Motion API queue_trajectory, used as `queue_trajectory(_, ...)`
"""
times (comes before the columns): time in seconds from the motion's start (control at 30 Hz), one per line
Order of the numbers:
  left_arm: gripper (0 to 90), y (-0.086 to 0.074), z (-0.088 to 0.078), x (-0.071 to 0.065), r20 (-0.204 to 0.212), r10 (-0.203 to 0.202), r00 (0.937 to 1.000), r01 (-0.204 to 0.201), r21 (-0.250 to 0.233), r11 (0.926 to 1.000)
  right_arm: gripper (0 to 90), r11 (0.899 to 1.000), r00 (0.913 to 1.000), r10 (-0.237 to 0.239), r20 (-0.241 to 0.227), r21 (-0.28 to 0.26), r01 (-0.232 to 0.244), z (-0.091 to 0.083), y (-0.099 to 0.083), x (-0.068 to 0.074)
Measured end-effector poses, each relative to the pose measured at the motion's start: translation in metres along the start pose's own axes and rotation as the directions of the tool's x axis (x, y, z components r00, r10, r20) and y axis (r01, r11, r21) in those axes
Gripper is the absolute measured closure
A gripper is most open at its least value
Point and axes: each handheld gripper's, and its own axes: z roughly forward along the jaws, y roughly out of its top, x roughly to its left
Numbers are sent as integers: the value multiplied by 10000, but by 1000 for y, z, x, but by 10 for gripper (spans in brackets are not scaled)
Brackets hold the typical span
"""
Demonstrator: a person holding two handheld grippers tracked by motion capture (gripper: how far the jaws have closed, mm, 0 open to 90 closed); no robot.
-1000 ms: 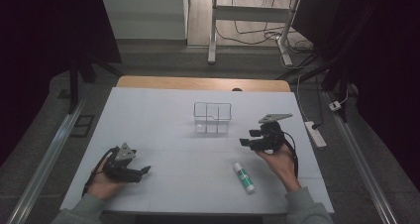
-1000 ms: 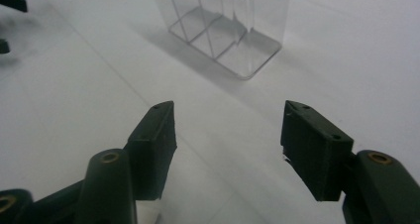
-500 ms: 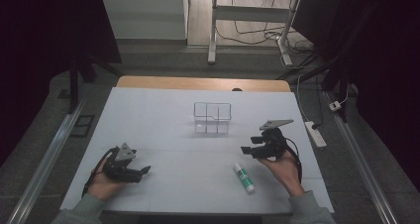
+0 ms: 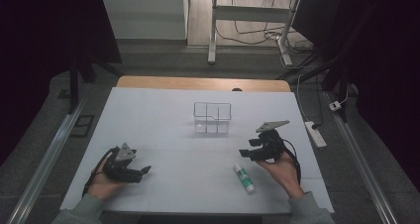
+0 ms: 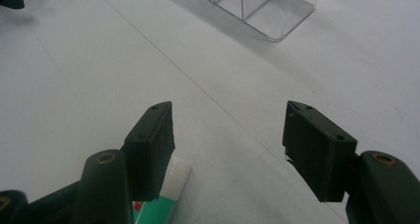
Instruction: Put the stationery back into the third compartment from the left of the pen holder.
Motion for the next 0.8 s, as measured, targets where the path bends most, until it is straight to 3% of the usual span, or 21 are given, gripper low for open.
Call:
queue_trajectory(0.4,183,1,0,-1,-15,67,10000,-67,29,10000,370,9979,9998,-191,0,618,191,5,1,12)
queue_trajectory(0.8,182,1,1,-2,-47,100,9999,-100,60,9999,372,9865,9993,-321,171,1612,289,13,-2,23)
